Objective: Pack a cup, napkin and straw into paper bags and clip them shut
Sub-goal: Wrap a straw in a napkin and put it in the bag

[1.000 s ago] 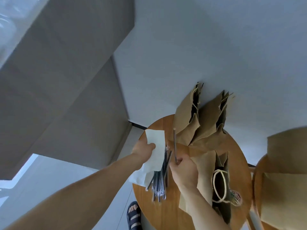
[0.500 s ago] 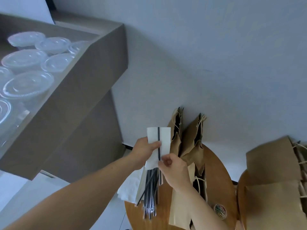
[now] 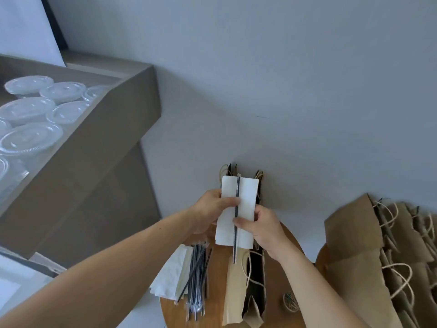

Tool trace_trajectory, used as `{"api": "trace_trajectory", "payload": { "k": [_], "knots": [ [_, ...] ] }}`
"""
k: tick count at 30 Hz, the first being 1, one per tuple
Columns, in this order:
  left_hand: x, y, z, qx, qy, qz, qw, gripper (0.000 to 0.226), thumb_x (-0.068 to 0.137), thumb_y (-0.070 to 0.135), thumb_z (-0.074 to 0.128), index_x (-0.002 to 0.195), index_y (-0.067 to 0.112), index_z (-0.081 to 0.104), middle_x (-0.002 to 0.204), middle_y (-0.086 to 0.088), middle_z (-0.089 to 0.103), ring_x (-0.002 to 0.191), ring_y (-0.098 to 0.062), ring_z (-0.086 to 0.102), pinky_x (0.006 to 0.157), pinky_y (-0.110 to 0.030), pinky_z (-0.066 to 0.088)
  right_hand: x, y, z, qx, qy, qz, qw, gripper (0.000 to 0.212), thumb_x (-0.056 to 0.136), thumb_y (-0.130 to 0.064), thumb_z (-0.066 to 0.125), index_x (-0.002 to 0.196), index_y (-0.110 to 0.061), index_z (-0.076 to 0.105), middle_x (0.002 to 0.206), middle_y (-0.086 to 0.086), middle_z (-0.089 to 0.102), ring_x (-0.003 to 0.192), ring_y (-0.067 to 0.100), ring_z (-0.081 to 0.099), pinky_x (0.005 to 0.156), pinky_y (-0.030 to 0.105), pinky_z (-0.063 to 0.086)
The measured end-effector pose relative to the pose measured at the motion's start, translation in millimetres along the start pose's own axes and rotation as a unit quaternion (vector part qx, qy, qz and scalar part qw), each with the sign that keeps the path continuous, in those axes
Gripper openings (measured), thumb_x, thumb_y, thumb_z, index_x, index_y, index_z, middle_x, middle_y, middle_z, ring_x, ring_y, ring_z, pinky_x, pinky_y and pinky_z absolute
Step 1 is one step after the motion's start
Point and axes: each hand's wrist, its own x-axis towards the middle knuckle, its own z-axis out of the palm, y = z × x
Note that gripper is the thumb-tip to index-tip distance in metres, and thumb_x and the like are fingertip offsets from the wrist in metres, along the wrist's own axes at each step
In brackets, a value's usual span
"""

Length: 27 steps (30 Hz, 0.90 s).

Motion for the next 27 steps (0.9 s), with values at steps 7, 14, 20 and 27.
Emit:
{"api": "trace_trajectory", "payload": {
  "k": [7, 14, 20, 27],
  "knots": [
    [0, -47, 13, 0.238, -0.022, -0.074, 0.968, 0.049, 0.086, 0.017, 0.066, 0.132, 0.02, 0.049, 0.111, -0.006, 0.064, 0.075, -0.016, 0.068, 0.064, -0.028, 0.06, 5, 18, -49, -0.08, 0.228, 0.021, 0.97, 0.02, 0.086, -0.029, 0.073, 0.099, -0.017, 0.063, 0.096, 0.0, 0.069, 0.079, 0.009, 0.063, 0.055, 0.023, 0.047],
    [-11, -124, 60, 0.465, -0.197, -0.142, 0.851, 0.078, 0.067, 0.058, 0.078, 0.13, 0.021, 0.049, 0.115, -0.003, 0.062, 0.103, -0.025, 0.061, 0.093, -0.043, 0.054, 25, 41, -30, -0.132, 0.292, 0.047, 0.946, 0.021, 0.092, -0.026, 0.064, 0.107, -0.01, 0.062, 0.1, 0.004, 0.068, 0.066, -0.001, 0.05, 0.048, 0.013, 0.032],
    [-13, -142, 80, 0.419, -0.088, -0.187, 0.884, 0.035, 0.084, 0.041, 0.06, 0.105, 0.013, 0.065, 0.092, -0.007, 0.073, 0.08, -0.02, 0.073, 0.076, -0.035, 0.062, 23, 54, 12, -0.156, 0.225, 0.064, 0.96, 0.022, 0.093, -0.023, 0.063, 0.111, -0.012, 0.061, 0.109, 0.006, 0.069, 0.083, 0.017, 0.062, 0.049, 0.008, 0.03],
    [-17, -137, 69, 0.161, -0.045, -0.297, 0.94, 0.021, 0.089, 0.013, 0.046, 0.091, -0.002, 0.06, 0.06, -0.014, 0.066, 0.054, -0.029, 0.067, 0.043, -0.026, 0.044, -4, 67, 13, -0.254, 0.122, 0.114, 0.953, 0.034, 0.094, -0.02, 0.059, 0.127, -0.014, 0.053, 0.125, 0.006, 0.063, 0.104, 0.023, 0.064, 0.053, 0.012, 0.037]
  ]
}}
